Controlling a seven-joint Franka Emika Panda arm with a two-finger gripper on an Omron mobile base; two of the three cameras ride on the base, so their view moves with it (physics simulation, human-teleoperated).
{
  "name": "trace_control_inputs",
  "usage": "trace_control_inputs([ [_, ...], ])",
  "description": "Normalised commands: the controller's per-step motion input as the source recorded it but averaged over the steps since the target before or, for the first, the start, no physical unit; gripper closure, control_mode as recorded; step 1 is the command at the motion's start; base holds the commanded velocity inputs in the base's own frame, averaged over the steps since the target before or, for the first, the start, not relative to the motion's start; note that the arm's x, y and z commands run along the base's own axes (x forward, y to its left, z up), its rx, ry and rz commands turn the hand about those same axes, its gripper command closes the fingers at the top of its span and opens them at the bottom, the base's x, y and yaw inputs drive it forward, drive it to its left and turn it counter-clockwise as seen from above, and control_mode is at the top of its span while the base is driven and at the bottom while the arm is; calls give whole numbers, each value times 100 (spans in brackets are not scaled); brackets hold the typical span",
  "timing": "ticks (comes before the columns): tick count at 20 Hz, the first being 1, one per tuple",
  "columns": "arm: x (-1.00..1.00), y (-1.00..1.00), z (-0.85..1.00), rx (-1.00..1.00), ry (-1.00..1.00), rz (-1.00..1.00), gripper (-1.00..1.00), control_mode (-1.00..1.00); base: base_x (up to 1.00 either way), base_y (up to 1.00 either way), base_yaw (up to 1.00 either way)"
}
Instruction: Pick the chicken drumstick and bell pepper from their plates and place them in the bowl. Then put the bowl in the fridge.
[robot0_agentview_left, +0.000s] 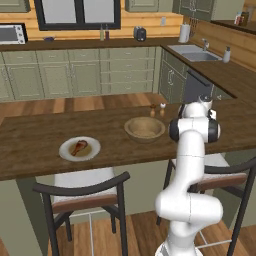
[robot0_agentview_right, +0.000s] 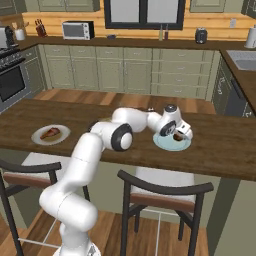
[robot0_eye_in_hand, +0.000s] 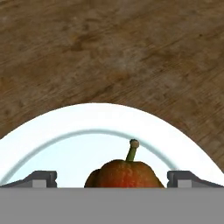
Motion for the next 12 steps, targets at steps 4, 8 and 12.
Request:
trace_control_inputs([
  [4, -2, -1, -23, 0, 8, 0, 100, -100, 0, 0, 0],
  [8, -31, 10, -12, 0, 6, 0, 100, -100, 0, 0, 0],
  [12, -61, 30, 12, 1, 0, 0, 100, -100, 0, 0, 0],
])
